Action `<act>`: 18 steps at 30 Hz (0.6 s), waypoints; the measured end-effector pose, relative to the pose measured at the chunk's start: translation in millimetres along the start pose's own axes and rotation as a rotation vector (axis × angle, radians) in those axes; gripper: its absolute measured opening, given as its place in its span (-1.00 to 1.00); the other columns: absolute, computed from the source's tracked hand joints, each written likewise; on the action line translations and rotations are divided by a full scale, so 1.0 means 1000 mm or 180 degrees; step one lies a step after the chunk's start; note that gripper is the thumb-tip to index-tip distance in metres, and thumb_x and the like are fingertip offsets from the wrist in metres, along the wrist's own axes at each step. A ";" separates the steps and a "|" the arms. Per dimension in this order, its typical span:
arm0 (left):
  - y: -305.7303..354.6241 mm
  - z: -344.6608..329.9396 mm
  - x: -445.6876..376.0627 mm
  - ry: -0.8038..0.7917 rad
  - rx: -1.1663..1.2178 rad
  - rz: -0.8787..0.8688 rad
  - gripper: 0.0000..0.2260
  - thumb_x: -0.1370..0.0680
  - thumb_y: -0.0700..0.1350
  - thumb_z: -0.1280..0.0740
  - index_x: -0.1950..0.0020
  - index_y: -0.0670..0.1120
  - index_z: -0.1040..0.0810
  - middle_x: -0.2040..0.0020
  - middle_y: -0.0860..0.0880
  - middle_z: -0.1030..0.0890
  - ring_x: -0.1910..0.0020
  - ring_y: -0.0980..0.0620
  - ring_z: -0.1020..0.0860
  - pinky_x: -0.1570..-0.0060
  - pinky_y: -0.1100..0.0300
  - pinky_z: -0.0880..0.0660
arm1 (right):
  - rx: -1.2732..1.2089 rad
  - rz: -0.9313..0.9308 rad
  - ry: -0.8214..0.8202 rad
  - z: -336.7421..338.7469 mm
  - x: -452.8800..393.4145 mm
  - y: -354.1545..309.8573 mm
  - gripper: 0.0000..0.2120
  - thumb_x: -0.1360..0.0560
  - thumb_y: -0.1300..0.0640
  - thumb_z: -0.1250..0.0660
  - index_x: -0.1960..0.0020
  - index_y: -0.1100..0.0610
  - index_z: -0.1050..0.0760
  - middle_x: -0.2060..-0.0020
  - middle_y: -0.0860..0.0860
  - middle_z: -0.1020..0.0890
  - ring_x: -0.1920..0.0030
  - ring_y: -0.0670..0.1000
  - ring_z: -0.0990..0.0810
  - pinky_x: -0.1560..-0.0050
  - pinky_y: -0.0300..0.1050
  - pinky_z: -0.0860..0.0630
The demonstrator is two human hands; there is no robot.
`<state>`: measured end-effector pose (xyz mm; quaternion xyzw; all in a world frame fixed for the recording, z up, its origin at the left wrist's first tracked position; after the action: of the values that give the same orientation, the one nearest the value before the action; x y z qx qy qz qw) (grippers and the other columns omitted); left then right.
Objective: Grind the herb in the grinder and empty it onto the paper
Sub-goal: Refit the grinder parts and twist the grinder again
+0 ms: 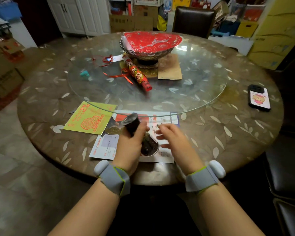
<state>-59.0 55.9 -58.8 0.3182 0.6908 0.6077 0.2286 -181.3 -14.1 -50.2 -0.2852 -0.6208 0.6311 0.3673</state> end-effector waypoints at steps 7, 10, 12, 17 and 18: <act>0.006 -0.014 -0.002 -0.0252 0.1241 0.0653 -0.64 -0.39 0.18 -0.36 0.05 -0.09 -0.53 0.14 -0.08 -0.53 0.14 -0.03 -0.53 -0.08 -0.09 -0.45 | 0.0607 0.0643 0.0055 -0.013 0.016 -0.005 -0.66 -0.27 -0.02 -0.46 -0.01 -0.11 -0.46 0.06 -0.08 -0.59 0.12 0.00 -0.59 0.10 -0.19 -0.52; 0.003 0.000 -0.005 -0.0136 0.1158 0.0744 -0.56 -0.44 0.22 -0.36 -0.13 -0.08 -0.48 0.07 -0.10 -0.55 0.07 -0.02 -0.56 0.07 0.02 -0.53 | 0.0943 0.0948 0.0246 -0.002 0.017 -0.016 -0.60 -0.23 0.02 -0.48 -0.04 -0.08 -0.48 0.04 -0.08 -0.56 0.13 -0.02 -0.57 0.13 -0.18 -0.53; 0.000 0.012 -0.006 0.0019 0.0686 0.0831 -0.67 -0.52 0.22 -0.27 -0.08 -0.01 -0.45 0.13 -0.05 -0.53 0.25 0.05 -0.52 0.31 0.18 -0.46 | 0.1184 0.1207 0.0288 0.006 0.018 -0.024 -0.56 -0.21 0.07 -0.49 -0.07 -0.03 -0.51 0.03 -0.12 -0.53 0.10 -0.05 -0.55 0.10 -0.18 -0.52; -0.014 0.011 0.004 -0.0369 0.0409 0.1718 -0.61 -0.58 0.22 -0.12 0.15 -0.10 -0.40 0.42 -0.07 -0.40 0.59 0.10 -0.25 0.59 0.40 -0.16 | 0.1253 0.1444 -0.0115 0.017 0.017 -0.042 -0.49 -0.24 0.14 -0.50 -0.17 0.00 -0.52 -0.02 -0.20 -0.49 -0.02 -0.11 -0.50 -0.03 -0.10 -0.54; -0.017 0.010 0.007 -0.0455 0.0330 0.1844 -0.58 -0.59 0.22 -0.09 0.18 -0.11 -0.39 0.46 -0.08 -0.38 0.61 0.10 -0.21 0.60 0.42 -0.12 | 0.1239 0.1460 -0.0159 0.017 0.017 -0.044 -0.50 -0.26 0.10 -0.50 -0.19 0.01 -0.52 -0.02 -0.20 -0.49 -0.03 -0.10 -0.50 -0.04 -0.10 -0.53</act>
<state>-59.3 66.8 -76.4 0.5552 0.5836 0.5876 0.0772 -200.2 -11.4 -3.9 -0.3267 -0.4164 0.8115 0.2477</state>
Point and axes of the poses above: each hand's wrist, its own x-axis away from the middle knuckle, its own z-axis out of the back of the hand, y = z × x, the point moved 5 cm from there along -x, towards the middle knuckle
